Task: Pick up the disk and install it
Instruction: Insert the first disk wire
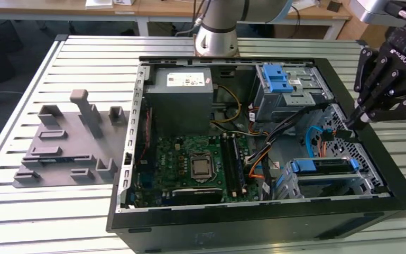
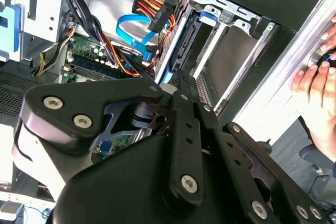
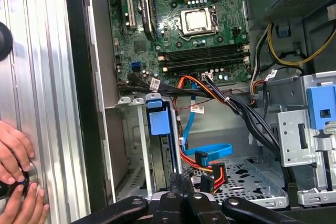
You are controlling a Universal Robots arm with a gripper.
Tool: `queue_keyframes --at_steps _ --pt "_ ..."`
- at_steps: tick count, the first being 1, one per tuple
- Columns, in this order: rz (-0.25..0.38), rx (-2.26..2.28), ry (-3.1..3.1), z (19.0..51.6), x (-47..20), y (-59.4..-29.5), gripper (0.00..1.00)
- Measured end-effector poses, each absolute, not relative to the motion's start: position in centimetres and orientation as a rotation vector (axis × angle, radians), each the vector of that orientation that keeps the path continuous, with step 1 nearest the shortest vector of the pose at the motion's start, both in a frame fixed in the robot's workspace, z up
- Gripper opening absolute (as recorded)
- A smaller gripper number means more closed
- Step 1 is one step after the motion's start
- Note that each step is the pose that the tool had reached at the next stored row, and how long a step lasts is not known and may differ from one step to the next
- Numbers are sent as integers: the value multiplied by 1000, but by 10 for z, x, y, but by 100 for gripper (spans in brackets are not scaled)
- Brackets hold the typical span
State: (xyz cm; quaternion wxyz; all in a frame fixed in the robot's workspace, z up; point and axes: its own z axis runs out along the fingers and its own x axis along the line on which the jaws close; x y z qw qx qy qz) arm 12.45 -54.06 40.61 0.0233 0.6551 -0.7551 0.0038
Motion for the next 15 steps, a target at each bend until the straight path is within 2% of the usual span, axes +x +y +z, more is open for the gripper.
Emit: queue_keyframes --at_steps 15 --pt "12 2027 -2339 401 128 -532 11"
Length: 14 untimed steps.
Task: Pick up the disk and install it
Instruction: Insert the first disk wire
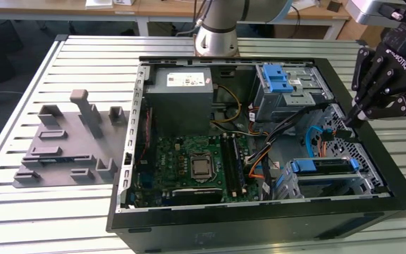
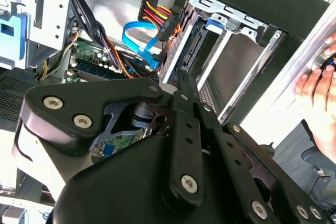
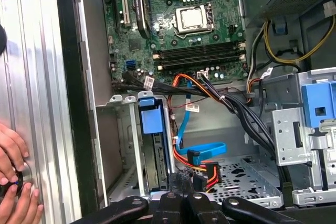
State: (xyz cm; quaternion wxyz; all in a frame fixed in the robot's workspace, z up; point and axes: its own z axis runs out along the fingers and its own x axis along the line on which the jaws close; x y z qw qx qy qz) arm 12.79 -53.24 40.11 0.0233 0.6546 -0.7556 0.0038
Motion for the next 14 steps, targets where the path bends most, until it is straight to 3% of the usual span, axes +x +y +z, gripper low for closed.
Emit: queue_keyframes --at_steps 14 --pt "12 2024 -2342 396 133 -528 11"
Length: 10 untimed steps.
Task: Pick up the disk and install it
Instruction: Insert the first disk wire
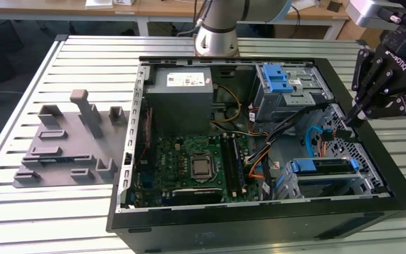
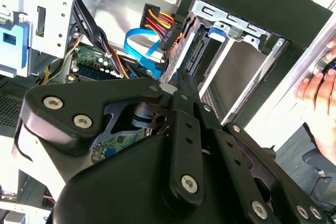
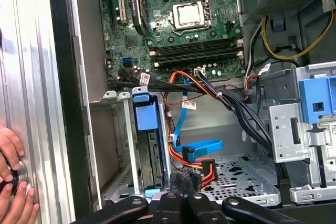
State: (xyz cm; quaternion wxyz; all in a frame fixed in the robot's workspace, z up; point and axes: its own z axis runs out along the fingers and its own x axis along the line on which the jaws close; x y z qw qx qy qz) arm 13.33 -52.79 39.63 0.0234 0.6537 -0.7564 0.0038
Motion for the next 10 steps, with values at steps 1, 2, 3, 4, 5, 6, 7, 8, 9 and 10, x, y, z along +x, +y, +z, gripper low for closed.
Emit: queue_keyframes --at_steps 1,2,3,4,5,6,7,8,9,10 --pt "12 2023 -2342 396 134 -528 11" --pt "12 2022 -2342 396 134 -527 11" --pt "12 2022 -2343 396 134 -527 11" --pt "12 2021 -2344 395 134 -527 11" --pt "12 2020 -2345 395 135 -527 11" --pt "12 2018 -2346 395 135 -527 11" --pt "12 2017 -2348 395 135 -527 11" --pt "12 2015 -2349 395 135 -526 11" --pt "12 2014 -2349 394 135 -526 11" --pt "12 2014 -2350 394 135 -526 11"
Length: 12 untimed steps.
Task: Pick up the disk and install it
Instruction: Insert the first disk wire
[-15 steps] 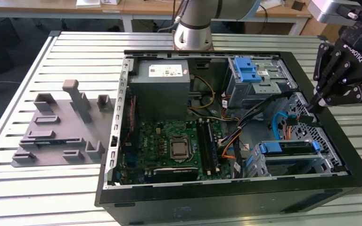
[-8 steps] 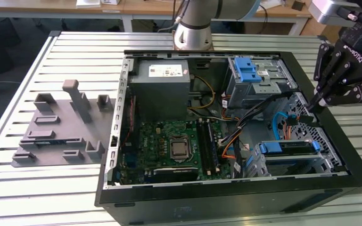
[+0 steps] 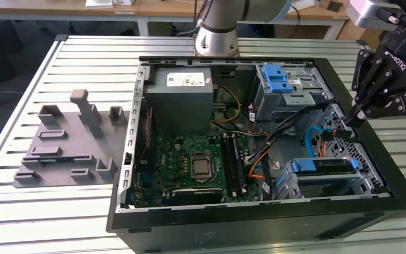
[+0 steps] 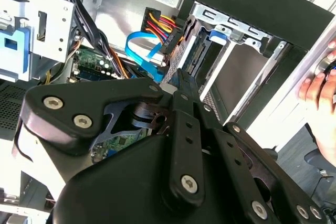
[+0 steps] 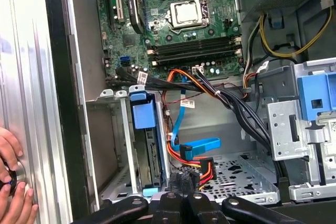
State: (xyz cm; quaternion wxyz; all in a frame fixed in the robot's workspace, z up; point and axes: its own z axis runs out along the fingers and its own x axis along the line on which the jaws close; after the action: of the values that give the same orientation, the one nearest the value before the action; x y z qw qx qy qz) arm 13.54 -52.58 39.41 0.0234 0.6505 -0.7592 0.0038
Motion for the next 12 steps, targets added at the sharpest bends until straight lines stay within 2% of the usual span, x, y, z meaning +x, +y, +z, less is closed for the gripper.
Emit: queue_keyframes --at_steps 12 --pt "12 1989 -2370 391 137 -519 11"
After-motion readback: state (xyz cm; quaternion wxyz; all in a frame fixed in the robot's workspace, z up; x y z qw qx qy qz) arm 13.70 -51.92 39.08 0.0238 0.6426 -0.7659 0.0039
